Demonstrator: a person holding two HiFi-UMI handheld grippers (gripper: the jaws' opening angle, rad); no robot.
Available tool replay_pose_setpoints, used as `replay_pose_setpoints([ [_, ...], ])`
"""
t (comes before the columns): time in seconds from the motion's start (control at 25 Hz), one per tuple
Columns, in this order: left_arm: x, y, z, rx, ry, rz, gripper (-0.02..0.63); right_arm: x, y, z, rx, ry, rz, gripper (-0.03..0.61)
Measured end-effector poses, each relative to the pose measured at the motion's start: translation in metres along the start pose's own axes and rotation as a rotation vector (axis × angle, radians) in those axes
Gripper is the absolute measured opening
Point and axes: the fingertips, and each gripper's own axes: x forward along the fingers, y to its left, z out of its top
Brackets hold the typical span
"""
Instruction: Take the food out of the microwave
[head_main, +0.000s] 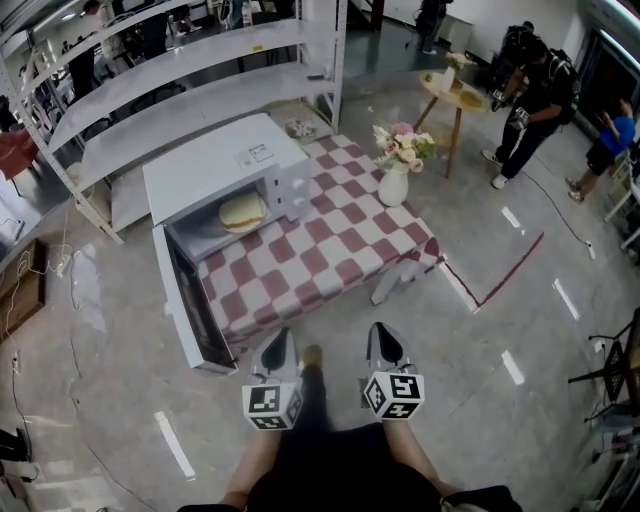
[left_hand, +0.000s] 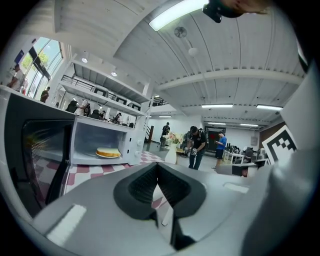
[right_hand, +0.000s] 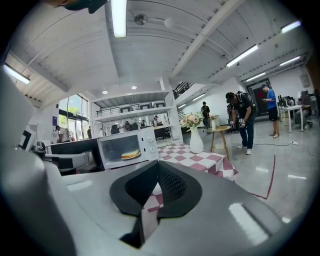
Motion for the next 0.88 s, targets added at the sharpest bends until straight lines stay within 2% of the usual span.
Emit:
replay_pose_setpoints([
  [0.88,0.135,0.045,0.033,-0.027,0.018,-0.014,0.008,0.137,-0.021,0.046,0.004,0.02,-0.009,0.002],
])
